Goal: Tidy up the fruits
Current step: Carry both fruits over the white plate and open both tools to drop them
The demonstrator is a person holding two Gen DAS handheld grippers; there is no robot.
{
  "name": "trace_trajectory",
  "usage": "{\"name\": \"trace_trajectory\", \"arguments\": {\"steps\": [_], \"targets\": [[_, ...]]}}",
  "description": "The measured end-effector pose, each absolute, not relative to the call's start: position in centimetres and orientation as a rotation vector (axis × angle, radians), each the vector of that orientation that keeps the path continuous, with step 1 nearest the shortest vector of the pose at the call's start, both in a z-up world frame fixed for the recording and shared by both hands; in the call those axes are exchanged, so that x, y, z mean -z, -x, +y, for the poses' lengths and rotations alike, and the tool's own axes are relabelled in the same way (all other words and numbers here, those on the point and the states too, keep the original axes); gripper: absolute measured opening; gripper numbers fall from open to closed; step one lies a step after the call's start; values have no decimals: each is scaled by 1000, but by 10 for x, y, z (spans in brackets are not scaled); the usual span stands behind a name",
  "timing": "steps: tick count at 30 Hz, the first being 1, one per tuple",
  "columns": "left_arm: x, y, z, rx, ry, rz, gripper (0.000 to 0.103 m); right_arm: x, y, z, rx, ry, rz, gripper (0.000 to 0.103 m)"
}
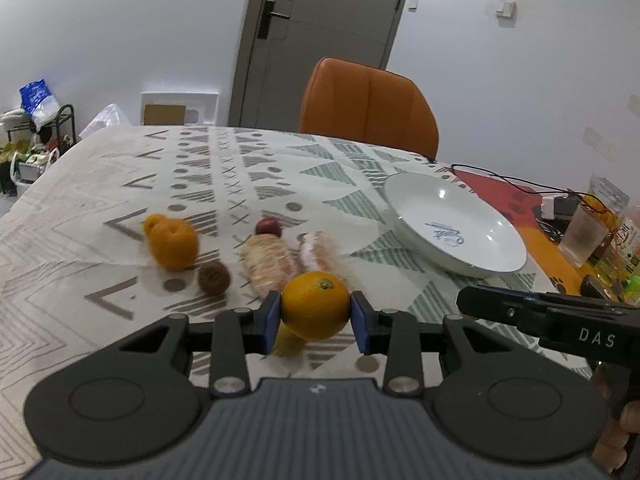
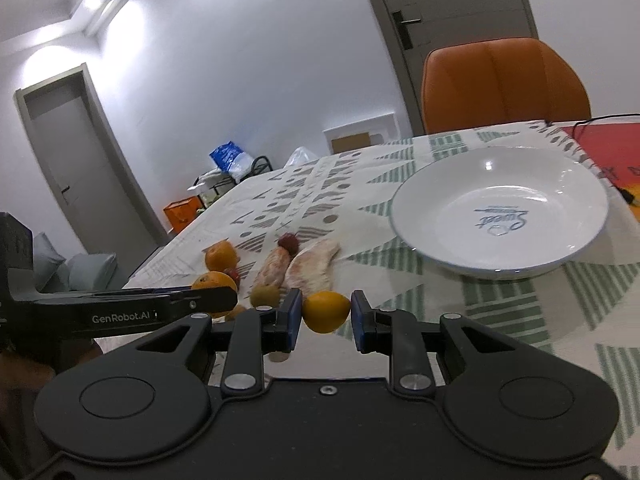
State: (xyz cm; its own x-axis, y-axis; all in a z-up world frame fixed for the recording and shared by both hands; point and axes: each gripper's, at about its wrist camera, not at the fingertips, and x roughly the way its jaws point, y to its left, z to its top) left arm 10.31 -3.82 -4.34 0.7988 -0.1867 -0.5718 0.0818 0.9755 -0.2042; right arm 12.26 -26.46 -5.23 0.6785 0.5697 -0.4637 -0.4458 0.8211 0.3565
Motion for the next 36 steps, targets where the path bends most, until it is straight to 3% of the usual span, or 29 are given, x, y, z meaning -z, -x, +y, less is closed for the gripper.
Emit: {"name": "trace_trajectory", "arguments": {"steps": [36], "targets": [[25,-185,-119,241,82,597,36,52,-168,-339,-358,-276,509,25]]}}
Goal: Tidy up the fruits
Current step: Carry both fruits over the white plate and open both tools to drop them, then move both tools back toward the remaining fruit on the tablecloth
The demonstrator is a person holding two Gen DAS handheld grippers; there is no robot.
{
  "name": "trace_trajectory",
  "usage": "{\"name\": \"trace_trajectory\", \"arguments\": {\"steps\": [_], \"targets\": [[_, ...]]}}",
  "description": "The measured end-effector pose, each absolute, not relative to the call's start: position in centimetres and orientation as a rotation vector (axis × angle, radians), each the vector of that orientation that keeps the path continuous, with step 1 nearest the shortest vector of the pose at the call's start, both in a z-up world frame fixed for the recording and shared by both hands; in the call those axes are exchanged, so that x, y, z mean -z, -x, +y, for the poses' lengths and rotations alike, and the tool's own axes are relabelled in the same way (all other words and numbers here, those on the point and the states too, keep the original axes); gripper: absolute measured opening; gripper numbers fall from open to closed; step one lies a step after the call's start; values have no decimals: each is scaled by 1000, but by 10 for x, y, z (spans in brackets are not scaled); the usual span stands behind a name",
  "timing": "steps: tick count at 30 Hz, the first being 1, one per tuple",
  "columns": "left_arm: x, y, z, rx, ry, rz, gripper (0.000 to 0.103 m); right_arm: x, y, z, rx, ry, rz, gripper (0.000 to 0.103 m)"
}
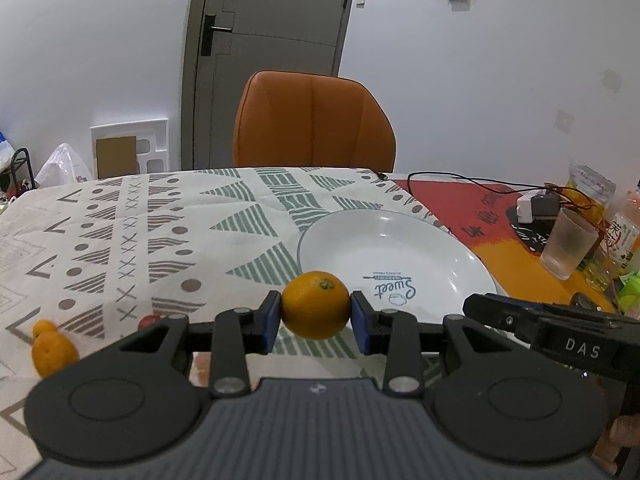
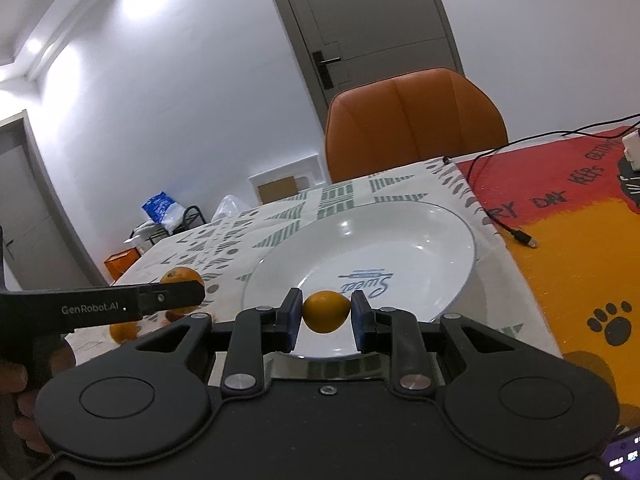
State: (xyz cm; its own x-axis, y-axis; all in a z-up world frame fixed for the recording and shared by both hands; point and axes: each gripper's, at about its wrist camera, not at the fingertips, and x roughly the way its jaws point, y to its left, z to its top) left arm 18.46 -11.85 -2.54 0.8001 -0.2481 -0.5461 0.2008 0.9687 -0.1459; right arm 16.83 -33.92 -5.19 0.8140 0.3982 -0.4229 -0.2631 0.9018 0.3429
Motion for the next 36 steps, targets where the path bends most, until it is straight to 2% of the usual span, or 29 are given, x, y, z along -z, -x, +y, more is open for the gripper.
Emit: {"name": "trace_trajectory", "arguments": {"steps": [9,11,19,21,26,28,29,30,31,34,36], "targets": [[31,-197,-135,247,69,619,36,53,-176,-339,-329,-264,486,26],[32,-200,-138,248,67,622,36,54,-176,-341,-318,-264,480,32],[33,-208,-154,268,57,629,36,54,-169,-351,-292,-284,473,39],[33,-209,-157,273,55,632,36,54,-166,-352,-286,-283,474,46],[32,-208,-163,281,52,634,36,56,-158,-353,-266,-300,472,55],[29,-205,-162,274,47,614,41,57,-154,-351,-261,-298,464,62],[27,-203,-161,270,43,610,43,57,-151,-349,-260,-287,457,70],[26,-203,-160,265,40,610,49,56,-150,-348,-258,-276,449,73],[25,-201,-158,256,40,609,55,56,-149,-347,-254,-270,445,73],[24,-196,-148,223,50,596,64,55,-149,-348,-254,-277,444,77],[23,-192,-140,201,60,594,69,54,-148,-348,-245,-281,434,90]]}}
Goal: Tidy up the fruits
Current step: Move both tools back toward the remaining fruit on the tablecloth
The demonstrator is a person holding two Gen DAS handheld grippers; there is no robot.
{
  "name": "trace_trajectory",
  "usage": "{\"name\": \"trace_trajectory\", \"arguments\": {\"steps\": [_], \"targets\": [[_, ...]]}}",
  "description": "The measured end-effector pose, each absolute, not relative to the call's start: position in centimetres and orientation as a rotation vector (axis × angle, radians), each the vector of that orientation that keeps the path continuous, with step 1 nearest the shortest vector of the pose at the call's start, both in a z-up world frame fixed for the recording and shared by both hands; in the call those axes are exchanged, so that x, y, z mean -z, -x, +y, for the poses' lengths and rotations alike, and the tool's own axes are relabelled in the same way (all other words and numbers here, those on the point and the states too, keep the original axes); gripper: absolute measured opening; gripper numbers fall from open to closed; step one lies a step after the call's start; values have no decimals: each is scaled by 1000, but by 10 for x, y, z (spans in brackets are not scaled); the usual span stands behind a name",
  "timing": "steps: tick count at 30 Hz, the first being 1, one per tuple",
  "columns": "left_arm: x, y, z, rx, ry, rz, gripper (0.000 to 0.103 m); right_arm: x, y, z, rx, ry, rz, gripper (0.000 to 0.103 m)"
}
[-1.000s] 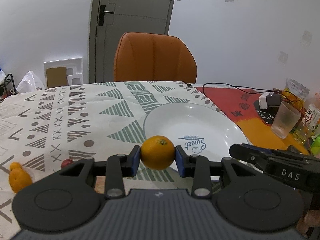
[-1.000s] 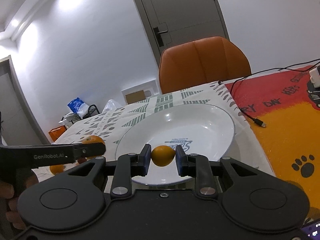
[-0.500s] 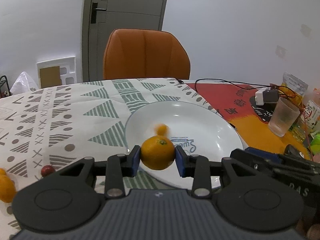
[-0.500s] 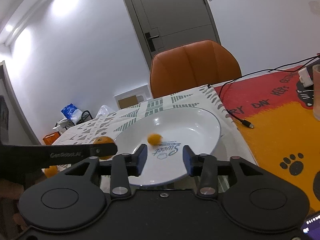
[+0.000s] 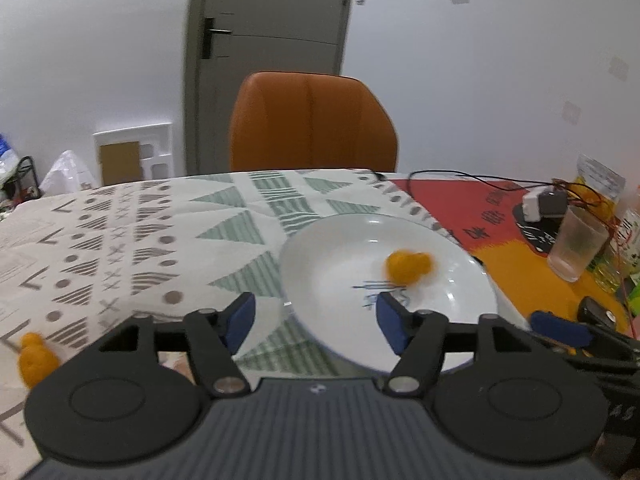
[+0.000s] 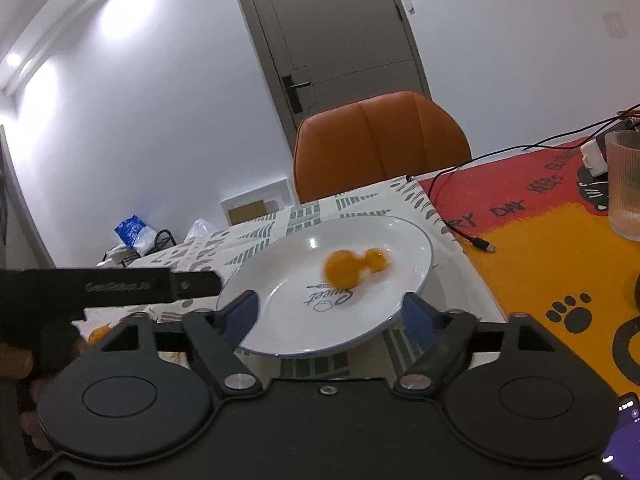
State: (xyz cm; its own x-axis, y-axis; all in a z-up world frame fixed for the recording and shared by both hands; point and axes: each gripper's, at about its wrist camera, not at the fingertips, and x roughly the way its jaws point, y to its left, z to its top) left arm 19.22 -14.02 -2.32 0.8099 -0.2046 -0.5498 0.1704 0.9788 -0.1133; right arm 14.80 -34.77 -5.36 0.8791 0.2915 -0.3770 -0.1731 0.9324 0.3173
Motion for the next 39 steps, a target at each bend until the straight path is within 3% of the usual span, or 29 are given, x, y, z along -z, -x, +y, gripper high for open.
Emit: {"name": "trace_trajectory", "arguments": {"steps": [3,13,39], "targets": [[22,-186,-128,168,75,589,77,50,-143,-345,-233,-262,395,103],[13,-159,-94,93,110,540,89,39,-139,-334,-246,-263,392,103],[4,-105,-29,-17,148,506,91,22,-118,-282,-366,-219,389,103]]}}
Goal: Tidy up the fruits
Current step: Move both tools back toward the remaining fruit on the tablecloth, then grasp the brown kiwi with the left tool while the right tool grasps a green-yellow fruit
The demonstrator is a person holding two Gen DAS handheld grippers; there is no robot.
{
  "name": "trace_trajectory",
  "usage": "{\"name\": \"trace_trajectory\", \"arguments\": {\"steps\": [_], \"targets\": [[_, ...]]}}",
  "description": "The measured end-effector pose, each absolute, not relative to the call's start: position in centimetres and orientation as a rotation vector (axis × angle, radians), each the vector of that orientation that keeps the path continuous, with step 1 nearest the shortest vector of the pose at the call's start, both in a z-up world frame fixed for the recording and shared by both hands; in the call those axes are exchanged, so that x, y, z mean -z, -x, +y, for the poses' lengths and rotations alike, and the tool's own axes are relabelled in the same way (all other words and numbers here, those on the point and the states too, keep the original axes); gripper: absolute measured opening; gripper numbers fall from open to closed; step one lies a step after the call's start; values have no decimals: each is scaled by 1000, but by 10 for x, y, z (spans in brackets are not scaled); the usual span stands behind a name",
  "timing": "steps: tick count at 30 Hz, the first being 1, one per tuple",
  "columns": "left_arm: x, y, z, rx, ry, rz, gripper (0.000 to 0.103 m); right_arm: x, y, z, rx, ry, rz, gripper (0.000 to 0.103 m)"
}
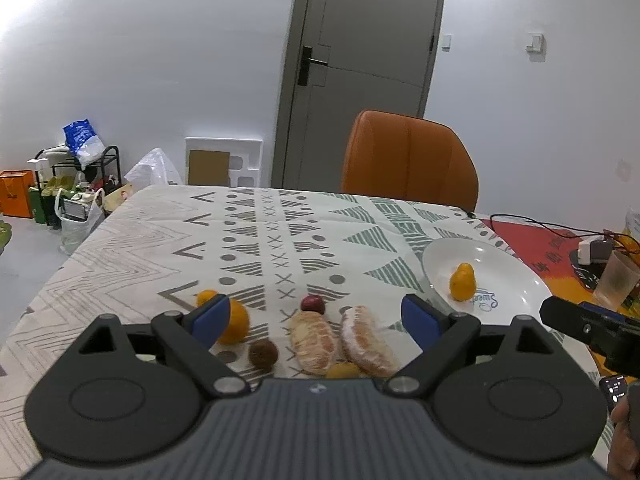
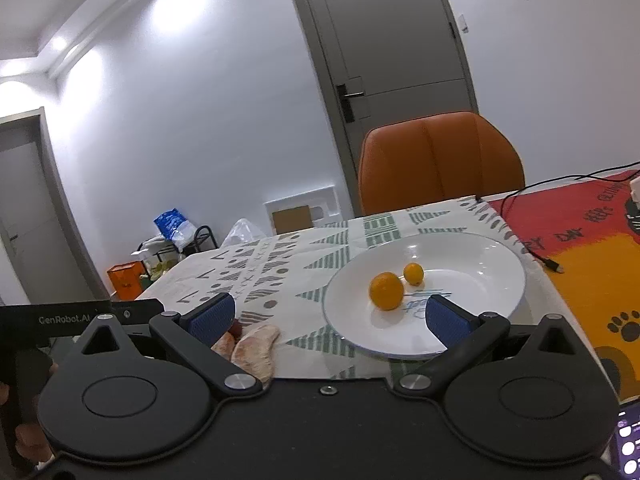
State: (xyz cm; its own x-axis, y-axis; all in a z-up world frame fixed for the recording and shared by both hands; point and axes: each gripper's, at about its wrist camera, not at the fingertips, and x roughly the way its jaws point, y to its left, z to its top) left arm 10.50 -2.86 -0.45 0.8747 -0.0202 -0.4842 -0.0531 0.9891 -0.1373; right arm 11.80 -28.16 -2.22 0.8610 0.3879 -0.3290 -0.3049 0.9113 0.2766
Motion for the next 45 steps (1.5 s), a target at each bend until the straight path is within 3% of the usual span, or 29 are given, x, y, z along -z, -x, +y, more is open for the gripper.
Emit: {"name": "trace_trajectory", "arguments": {"steps": [27,32,45], "targets": [[17,-82,33,-127,204,522,91,30,-122,-224,-538,-174,459,102],[23,-82,41,-127,229,528,89,35,-125,-217,-564,-163,484,81],[41,-94,47,-99,246,560,75,55,-139,-196,-628,-162,578,43]]}}
